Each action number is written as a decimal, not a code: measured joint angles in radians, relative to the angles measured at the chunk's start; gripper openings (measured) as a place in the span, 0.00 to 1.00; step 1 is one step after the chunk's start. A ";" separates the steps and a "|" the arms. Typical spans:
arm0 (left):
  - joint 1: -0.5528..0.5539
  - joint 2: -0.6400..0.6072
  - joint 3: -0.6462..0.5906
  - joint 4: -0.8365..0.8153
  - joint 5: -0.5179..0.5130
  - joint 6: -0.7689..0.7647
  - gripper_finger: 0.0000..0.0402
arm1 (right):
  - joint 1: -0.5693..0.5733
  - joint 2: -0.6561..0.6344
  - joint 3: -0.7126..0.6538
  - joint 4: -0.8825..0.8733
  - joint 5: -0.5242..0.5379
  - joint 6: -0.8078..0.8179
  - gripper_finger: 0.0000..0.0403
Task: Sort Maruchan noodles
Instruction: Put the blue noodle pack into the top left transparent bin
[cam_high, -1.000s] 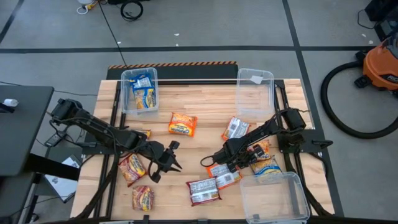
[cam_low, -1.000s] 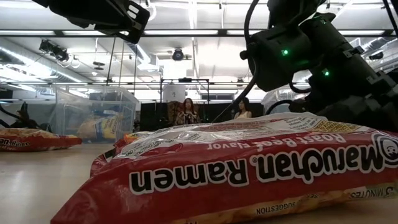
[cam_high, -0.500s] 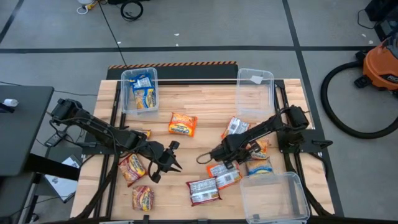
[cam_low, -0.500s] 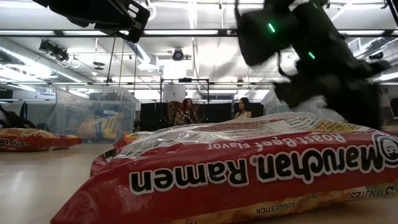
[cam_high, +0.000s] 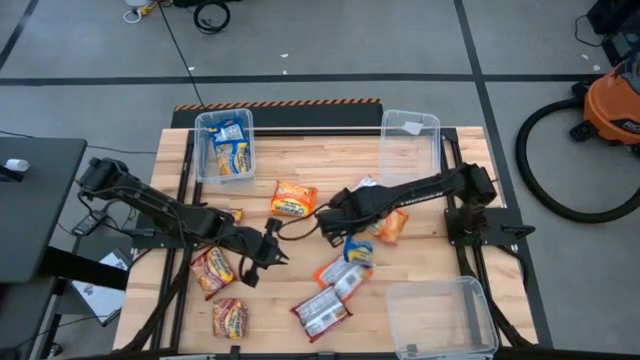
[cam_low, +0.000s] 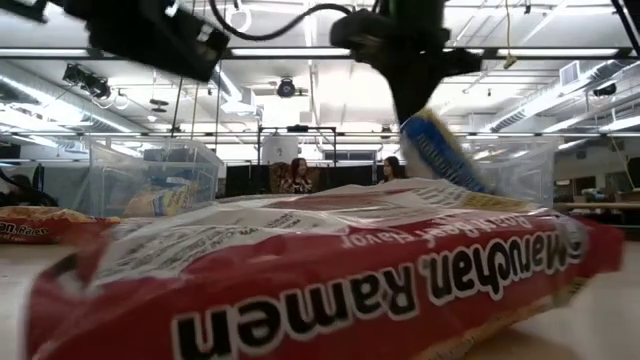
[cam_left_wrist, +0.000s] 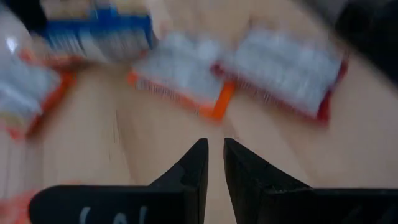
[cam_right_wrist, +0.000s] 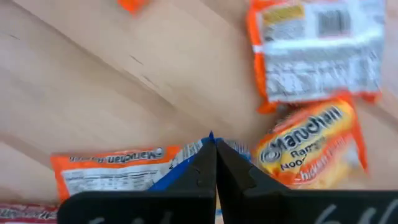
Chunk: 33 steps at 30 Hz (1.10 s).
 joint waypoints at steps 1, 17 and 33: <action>0.002 -0.006 0.000 -0.063 0.000 -0.013 0.14 | -0.007 0.001 0.000 0.018 0.005 -0.021 0.01; -0.028 -0.007 -0.001 -0.197 0.151 -0.151 0.13 | -0.030 0.117 0.000 0.359 0.050 -0.472 0.01; -0.029 -0.007 -0.001 -0.213 0.132 -0.143 0.12 | -0.005 0.237 0.000 0.607 0.012 -0.897 0.18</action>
